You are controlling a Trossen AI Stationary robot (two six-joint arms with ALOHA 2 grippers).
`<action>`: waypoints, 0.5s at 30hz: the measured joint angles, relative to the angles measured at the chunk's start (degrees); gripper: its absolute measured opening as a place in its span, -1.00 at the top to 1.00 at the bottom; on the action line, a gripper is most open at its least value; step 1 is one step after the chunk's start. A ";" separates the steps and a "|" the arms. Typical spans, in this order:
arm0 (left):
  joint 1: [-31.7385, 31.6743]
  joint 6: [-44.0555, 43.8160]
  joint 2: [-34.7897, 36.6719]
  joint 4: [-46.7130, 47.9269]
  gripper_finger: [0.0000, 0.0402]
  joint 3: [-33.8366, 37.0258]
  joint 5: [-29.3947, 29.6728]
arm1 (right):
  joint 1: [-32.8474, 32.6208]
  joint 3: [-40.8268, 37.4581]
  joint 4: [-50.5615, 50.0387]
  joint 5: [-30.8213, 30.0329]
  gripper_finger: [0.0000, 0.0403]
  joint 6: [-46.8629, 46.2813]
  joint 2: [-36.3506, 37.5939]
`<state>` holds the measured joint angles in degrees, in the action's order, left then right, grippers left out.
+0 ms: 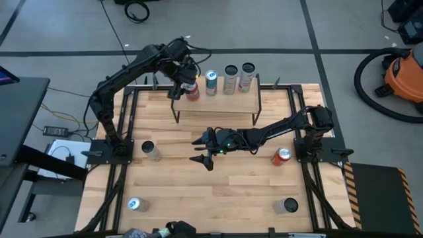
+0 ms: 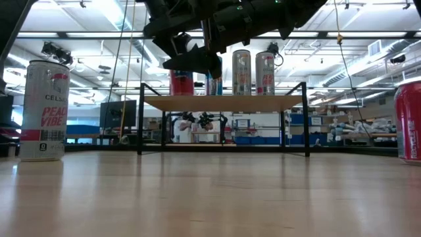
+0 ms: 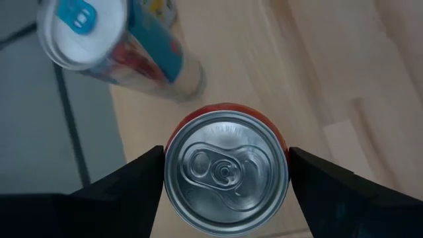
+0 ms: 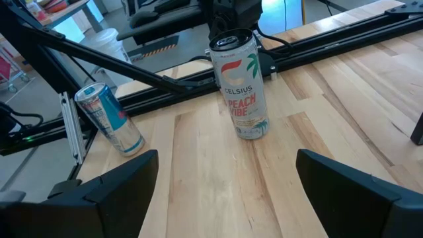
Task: Place canned beverage on shelf
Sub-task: Put the left red soda can on the shelf
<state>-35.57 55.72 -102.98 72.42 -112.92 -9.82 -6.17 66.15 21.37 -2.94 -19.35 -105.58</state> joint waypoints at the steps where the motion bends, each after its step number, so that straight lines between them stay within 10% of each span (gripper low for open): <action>1: 0.00 -0.26 -0.02 0.74 -0.49 -0.37 -0.22 | 0.00 0.00 0.00 0.01 -0.83 0.01 0.00; 15: -0.56 -2.14 -0.04 1.30 -0.49 -2.89 -0.56 | 0.00 0.07 3.51 0.00 -0.83 0.02 0.00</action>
<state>-36.14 53.58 -103.02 73.72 -115.81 -10.38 -6.17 66.22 24.88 -2.94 -19.34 -105.58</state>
